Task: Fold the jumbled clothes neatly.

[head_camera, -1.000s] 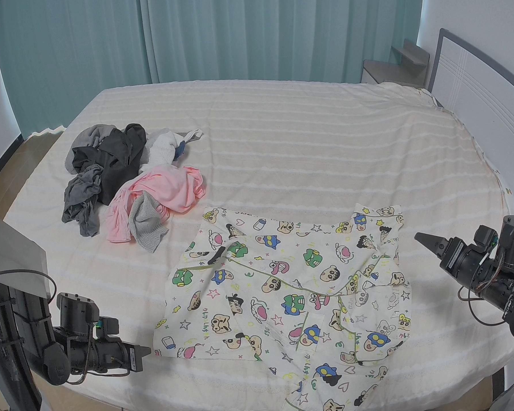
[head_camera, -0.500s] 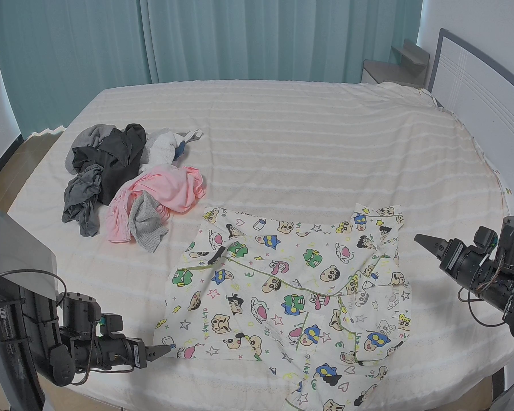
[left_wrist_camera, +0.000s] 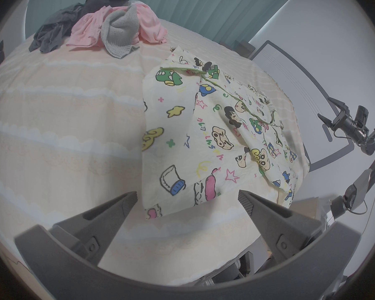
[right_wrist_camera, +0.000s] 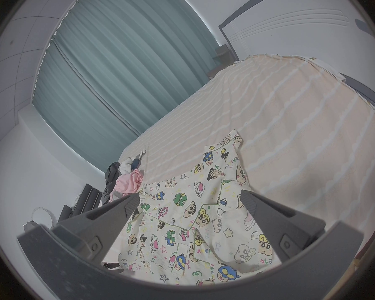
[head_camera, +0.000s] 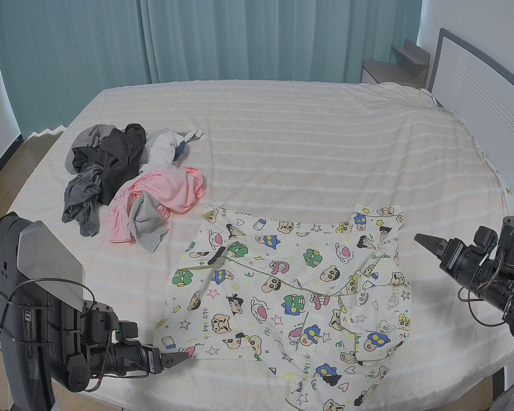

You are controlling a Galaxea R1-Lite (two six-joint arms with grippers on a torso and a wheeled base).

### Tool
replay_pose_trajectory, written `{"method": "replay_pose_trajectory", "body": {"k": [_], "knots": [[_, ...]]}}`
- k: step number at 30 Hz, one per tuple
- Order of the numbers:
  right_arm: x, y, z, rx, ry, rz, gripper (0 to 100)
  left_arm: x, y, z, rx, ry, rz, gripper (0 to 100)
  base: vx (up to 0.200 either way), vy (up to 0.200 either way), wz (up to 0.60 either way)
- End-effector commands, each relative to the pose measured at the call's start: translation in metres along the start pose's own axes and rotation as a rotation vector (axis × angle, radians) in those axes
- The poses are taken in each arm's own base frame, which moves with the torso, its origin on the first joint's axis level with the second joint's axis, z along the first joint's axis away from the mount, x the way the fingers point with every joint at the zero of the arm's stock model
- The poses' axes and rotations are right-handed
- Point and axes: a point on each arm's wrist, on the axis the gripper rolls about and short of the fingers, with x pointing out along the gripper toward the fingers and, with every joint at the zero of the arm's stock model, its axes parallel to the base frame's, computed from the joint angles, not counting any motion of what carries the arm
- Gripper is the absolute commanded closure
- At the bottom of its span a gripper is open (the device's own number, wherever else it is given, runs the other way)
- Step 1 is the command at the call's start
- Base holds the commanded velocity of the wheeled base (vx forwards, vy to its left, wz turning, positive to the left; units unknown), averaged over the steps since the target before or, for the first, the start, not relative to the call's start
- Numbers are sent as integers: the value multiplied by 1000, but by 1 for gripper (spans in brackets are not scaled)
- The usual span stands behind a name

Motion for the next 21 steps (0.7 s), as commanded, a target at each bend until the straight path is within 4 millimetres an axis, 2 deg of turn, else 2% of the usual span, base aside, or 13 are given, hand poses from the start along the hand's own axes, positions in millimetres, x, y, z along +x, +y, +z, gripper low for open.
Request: {"method": "replay_pose_trajectory", "body": {"k": [1,9,10,21], "knots": [[0,0,0,0,1,-1,0,10,1,-2,6,8,-7,0,0,0,0],[0,0,-1,2,4,-1,0,15,2,4,15,-22,-5,0,0,0,0],[0,-1,-1,2,5,-2,0,15,2,4,18,-25,-4,100,0,0,0],[-3,-4,-5,3,23,-14,0,13,1,3,17,-19,-1,100,0,0,0]]}}
